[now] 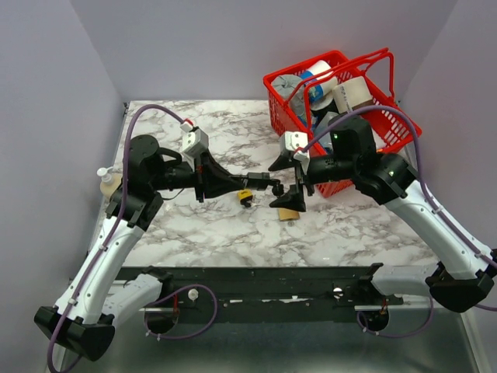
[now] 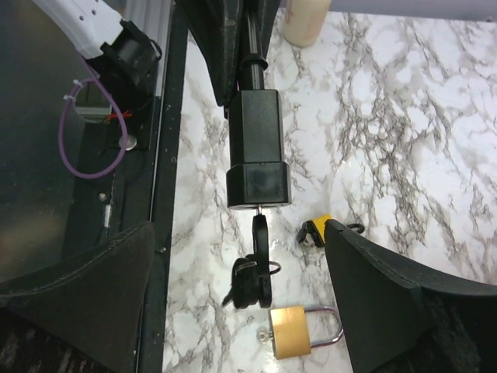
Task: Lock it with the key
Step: Pick up the lock from the center of the board, then lock the lock.
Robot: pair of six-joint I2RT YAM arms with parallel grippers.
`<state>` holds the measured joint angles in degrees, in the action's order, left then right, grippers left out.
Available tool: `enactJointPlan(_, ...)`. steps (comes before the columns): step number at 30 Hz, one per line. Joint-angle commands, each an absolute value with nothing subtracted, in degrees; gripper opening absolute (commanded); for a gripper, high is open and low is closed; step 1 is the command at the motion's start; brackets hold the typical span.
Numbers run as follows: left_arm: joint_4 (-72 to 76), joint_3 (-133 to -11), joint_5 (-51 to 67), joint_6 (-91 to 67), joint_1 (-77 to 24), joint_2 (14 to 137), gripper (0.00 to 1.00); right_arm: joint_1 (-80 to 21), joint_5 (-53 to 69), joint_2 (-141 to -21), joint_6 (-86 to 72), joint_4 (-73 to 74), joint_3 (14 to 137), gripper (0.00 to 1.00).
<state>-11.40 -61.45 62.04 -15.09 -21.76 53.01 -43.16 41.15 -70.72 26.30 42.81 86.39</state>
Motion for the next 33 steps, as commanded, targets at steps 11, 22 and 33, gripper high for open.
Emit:
enactJointPlan(11, 5.8, -61.52, 64.43, -26.8, -21.88, 51.24, 0.0, -43.15, 48.51, -73.13, 23.99, 33.5, 86.4, 0.89)
enactJointPlan(22, 8.88, -60.91, 63.54, -29.88, -22.67, 51.24, 0.0, -43.86, 52.38, -76.11, 26.02, 37.35, 89.38, 0.82)
enactJointPlan(33, 8.53, -61.0, 63.37, -30.24, -23.55, 51.77, 0.0, -43.86, 51.86, -76.55, 26.01, 37.26, 90.0, 0.61)
